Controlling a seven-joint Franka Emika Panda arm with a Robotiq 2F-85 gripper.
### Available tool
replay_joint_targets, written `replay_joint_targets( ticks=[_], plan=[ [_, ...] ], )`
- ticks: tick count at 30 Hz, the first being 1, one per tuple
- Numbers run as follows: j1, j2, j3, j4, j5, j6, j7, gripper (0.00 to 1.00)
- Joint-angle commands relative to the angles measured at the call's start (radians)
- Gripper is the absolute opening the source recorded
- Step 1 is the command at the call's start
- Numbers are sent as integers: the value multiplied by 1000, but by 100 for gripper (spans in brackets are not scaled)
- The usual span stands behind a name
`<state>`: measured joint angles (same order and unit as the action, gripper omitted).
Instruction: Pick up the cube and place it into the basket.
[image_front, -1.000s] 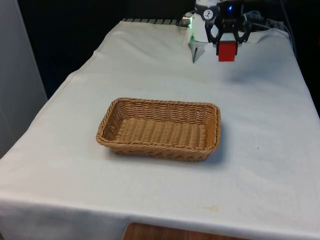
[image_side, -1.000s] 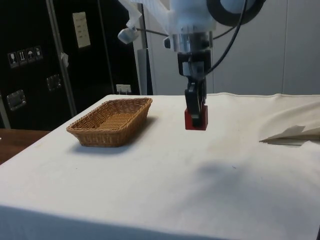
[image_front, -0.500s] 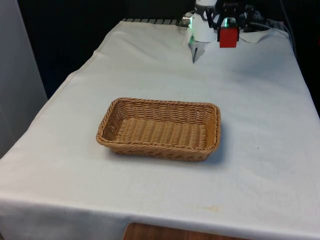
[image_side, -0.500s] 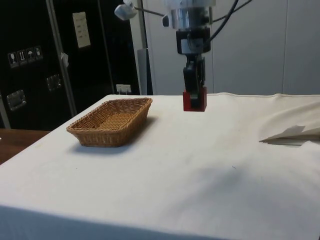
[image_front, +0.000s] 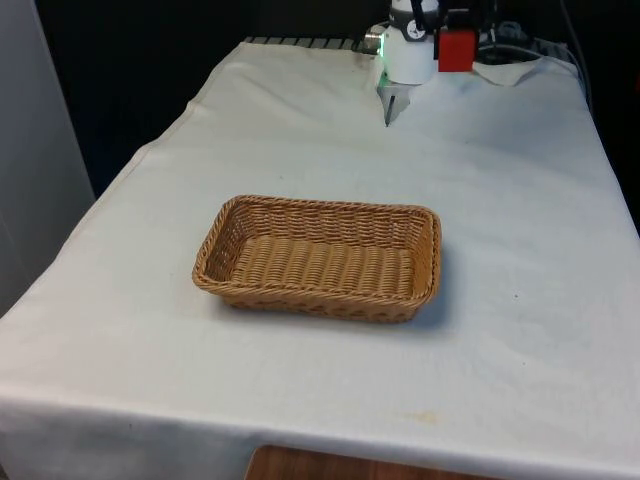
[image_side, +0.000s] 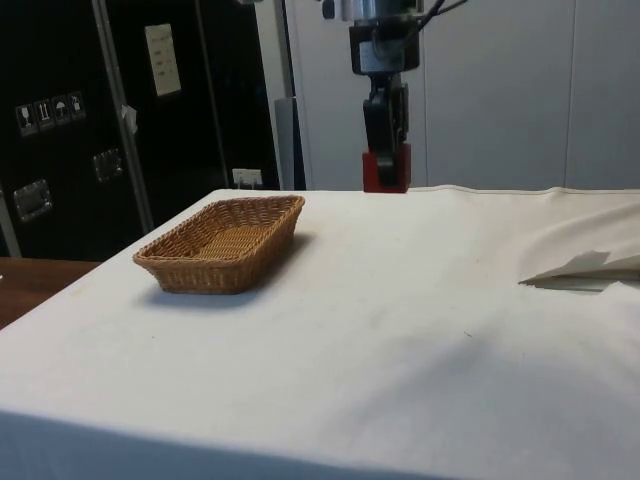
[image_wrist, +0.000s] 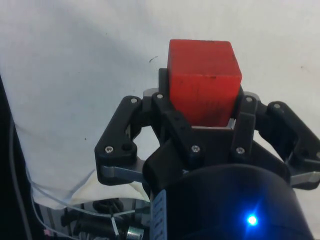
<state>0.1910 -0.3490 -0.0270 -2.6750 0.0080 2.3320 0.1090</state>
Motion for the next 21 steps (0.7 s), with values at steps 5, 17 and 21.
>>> replay_joint_targets(
  ticks=[5,17,21],
  plan=[
    [-8,-6,-14,19,-9,-31,-14,0],
    [-15,30,-76,86,-19,-66,-72,0],
    [-12,38,-86,92,-15,-57,-80,0]
  ],
)
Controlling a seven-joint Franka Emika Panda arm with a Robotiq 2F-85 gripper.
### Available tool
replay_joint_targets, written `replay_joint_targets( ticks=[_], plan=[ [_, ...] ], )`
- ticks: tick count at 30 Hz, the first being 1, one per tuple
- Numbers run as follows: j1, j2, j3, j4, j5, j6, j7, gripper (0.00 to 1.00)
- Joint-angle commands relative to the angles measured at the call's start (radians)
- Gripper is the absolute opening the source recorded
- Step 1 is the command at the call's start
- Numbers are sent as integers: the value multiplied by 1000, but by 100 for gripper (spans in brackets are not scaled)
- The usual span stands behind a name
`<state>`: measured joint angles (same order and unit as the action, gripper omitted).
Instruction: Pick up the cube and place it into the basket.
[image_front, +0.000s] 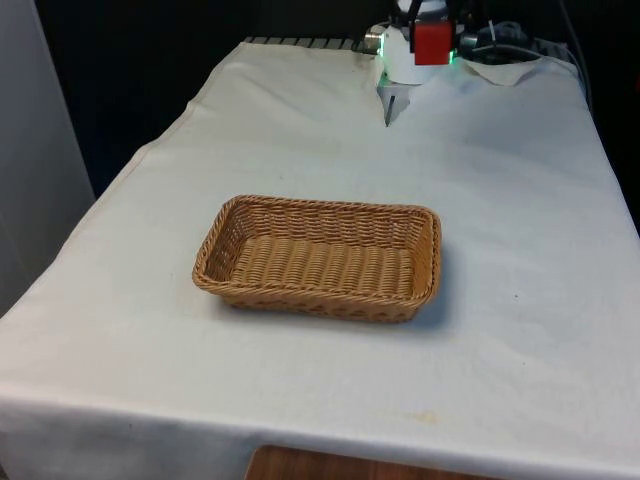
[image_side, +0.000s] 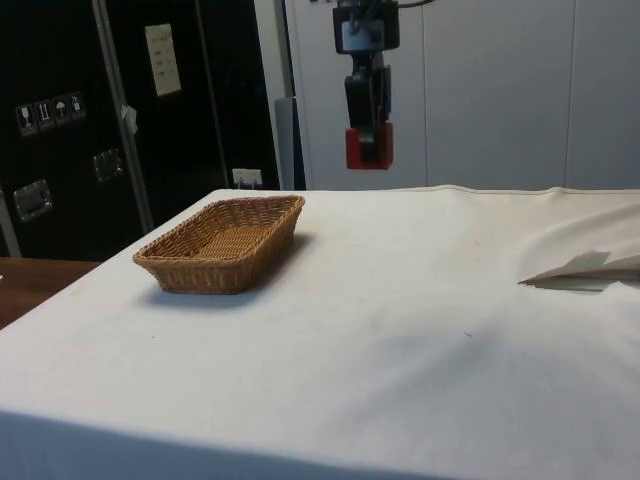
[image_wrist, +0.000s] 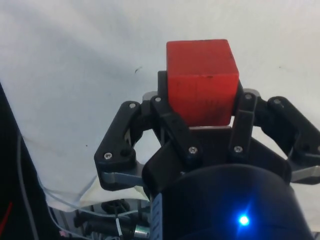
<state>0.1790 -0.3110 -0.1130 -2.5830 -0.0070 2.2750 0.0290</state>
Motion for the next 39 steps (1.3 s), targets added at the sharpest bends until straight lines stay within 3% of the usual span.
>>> replay_joint_targets(
  ticks=[1,19,27,35,39],
  plan=[
    [-4,16,-8,18,-4,-10,-10,0],
    [-6,128,-65,131,0,-2,-68,0],
    [-9,169,-91,211,-3,-51,-95,0],
    [-8,192,-93,247,0,-58,-95,0],
    [-7,236,-93,298,6,-66,-99,0]
  ],
)
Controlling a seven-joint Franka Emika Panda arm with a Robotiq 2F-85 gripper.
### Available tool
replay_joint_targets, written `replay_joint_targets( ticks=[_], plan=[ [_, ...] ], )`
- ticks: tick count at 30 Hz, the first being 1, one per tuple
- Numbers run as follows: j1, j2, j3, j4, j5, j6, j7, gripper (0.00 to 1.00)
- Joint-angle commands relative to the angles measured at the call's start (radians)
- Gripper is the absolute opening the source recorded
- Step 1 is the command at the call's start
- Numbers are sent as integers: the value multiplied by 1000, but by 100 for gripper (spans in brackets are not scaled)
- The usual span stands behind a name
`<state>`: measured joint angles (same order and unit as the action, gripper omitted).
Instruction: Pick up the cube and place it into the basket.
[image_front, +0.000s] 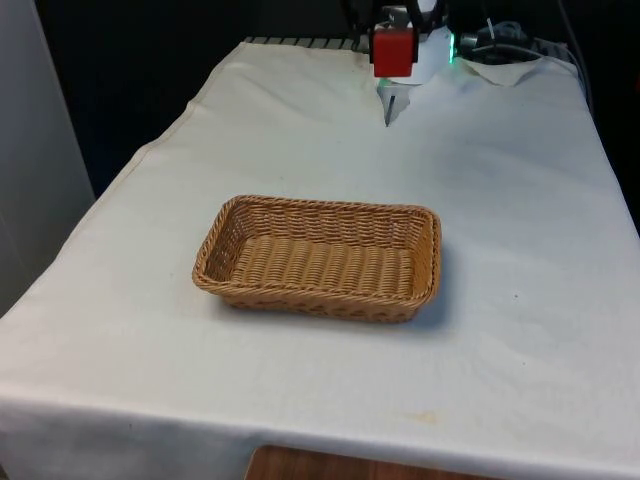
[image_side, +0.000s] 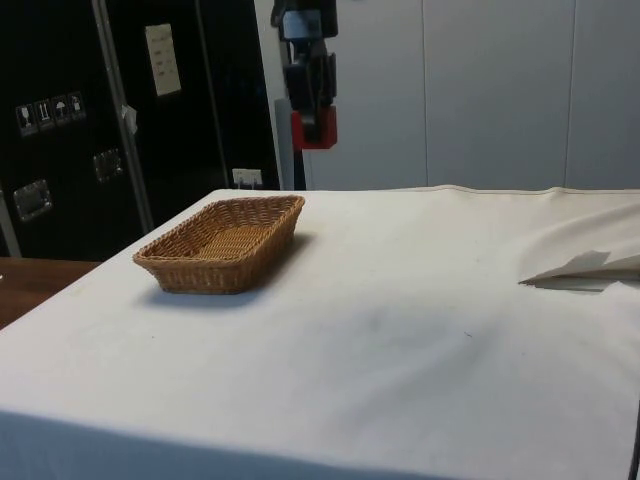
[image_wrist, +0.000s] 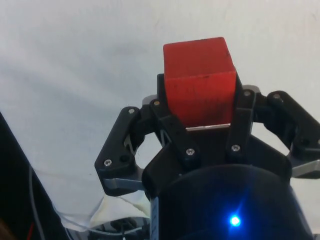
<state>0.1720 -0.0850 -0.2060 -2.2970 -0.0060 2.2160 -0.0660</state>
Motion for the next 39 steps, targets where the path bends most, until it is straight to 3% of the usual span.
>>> replay_joint_targets(
  ticks=[1,17,39],
  plan=[
    [1,18,0,21,6,-7,-4,0],
    [7,138,14,156,6,-10,11,0],
    [-3,329,2,365,18,-17,-1,0]
  ],
)
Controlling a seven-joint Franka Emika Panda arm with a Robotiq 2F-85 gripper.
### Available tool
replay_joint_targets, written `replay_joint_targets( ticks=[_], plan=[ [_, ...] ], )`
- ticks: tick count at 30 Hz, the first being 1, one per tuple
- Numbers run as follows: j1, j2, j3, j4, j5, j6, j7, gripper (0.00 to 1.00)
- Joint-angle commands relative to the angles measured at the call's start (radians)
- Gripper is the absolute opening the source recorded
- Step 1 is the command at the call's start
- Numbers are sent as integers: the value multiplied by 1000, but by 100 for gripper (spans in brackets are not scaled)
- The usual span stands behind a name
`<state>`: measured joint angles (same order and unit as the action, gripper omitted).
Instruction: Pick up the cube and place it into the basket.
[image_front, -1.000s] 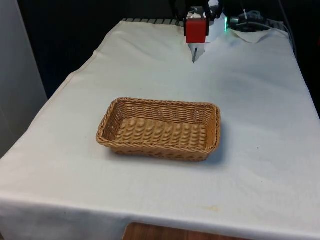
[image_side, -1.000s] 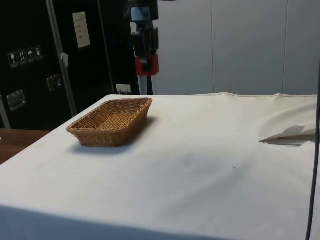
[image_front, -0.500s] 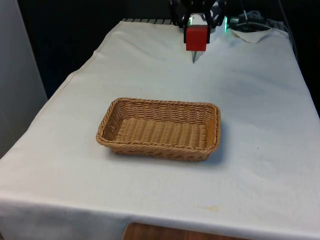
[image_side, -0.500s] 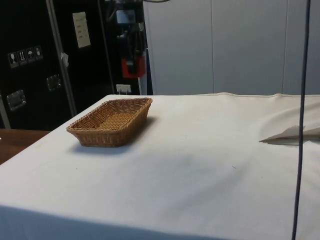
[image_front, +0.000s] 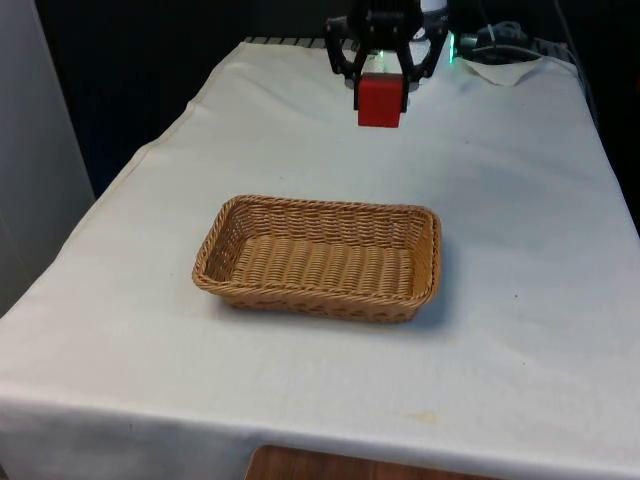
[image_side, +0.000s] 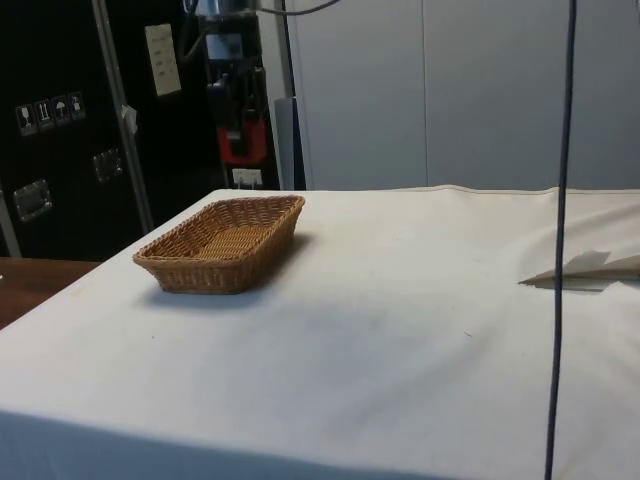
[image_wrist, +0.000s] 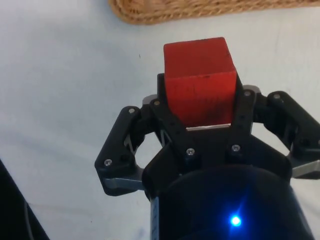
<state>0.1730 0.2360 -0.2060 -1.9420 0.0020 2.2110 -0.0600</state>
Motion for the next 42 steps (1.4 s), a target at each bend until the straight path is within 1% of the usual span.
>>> replay_joint_targets(
  ticks=[1,2,3,4,5,8,10,11,12,20,21,22,29,30,31,33,34,40,42],
  plan=[
    [-4,17,1,19,11,-11,-8,0],
    [-1,9,-1,9,1,0,-1,0],
    [-6,32,-1,36,12,-11,-9,0],
    [-6,32,-1,36,12,-11,-9,0],
    [-8,50,-3,53,14,-9,-11,0],
    [-11,76,-7,77,17,-8,-13,0],
    [-11,92,-11,93,20,-7,-14,0],
    [-6,88,-14,87,10,0,-6,0],
    [-13,109,-15,109,21,-6,-15,0],
    [-20,173,-27,170,26,-4,-16,0],
    [-14,168,-32,165,16,0,-8,0],
    [-22,189,-30,186,27,-3,-16,0],
    [-26,255,-47,254,36,-5,-16,0],
    [-19,247,-51,244,26,1,-8,0],
    [-27,262,-49,262,37,-6,-16,0],
    [-28,276,-52,277,40,-7,-16,0],
    [-25,281,-55,284,40,-8,-13,0],
    [-22,285,-59,287,34,-2,-9,0],
    [-23,284,-58,287,36,-5,-10,0]
  ],
)
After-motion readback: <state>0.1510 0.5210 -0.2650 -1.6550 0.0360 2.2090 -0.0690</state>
